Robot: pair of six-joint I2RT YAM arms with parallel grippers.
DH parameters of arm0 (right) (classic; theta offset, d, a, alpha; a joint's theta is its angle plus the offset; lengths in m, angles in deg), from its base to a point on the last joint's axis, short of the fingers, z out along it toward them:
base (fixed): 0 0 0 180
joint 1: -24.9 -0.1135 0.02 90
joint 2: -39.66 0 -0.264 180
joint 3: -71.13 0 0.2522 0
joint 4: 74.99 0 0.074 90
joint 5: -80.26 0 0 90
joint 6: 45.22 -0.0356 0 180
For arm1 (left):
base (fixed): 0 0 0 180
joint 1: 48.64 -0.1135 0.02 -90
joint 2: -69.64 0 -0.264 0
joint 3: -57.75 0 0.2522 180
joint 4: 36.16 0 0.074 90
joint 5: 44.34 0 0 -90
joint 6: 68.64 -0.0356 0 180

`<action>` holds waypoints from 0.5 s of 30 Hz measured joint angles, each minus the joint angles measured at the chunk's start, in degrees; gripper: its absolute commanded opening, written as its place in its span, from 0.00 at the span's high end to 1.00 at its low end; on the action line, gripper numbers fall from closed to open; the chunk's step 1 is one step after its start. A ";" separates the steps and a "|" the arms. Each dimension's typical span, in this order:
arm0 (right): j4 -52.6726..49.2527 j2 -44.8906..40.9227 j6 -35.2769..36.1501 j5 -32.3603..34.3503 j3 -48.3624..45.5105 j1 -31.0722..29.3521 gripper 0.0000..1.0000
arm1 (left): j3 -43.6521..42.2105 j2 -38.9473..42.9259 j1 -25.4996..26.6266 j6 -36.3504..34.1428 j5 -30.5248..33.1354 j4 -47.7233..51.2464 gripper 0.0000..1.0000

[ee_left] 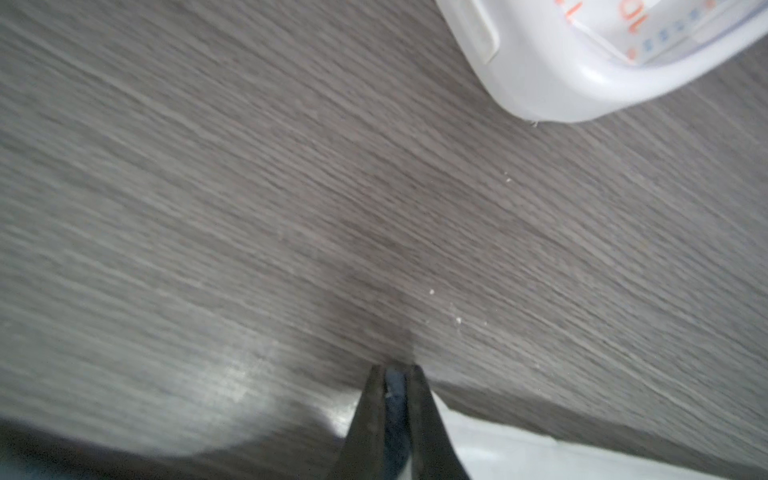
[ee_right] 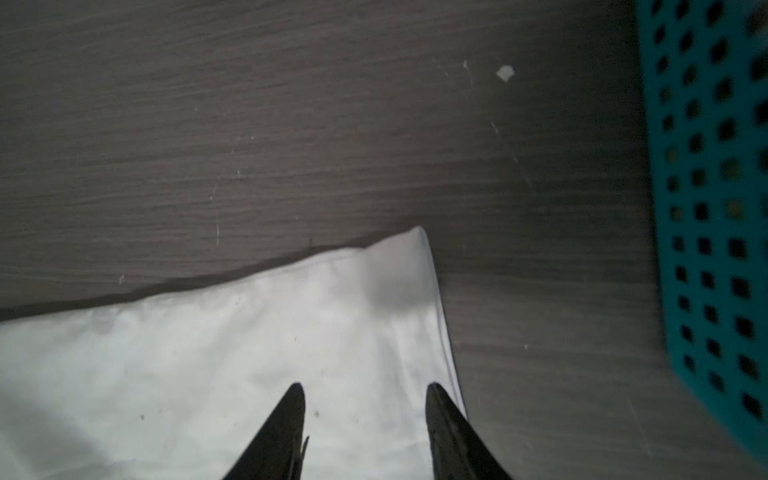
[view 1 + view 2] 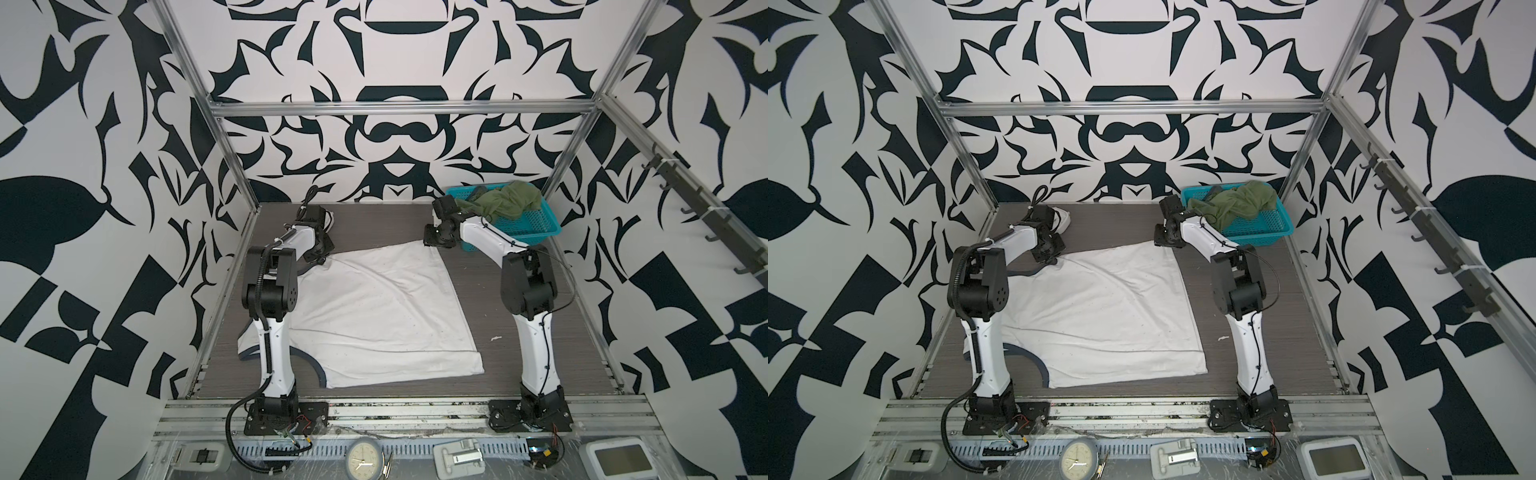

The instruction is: Fold and stack the tank tops

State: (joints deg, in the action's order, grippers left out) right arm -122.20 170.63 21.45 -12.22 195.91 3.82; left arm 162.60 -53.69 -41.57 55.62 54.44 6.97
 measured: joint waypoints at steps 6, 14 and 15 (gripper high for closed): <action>-3.91 8.50 2.14 3.91 11.65 0.11 0.53 | 0.00 0.00 0.00 -0.02 -0.07 -0.02 0.88; -7.19 13.75 4.66 6.84 16.96 0.11 0.60 | 0.00 0.00 0.00 0.00 -0.22 -0.09 0.88; -7.37 14.32 4.98 6.82 17.51 0.13 0.62 | 0.00 0.00 0.00 0.00 -0.22 -0.15 0.88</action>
State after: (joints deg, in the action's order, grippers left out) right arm -129.57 184.95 26.43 -5.40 213.42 3.95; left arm 162.60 -53.69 -41.57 55.62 54.22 6.81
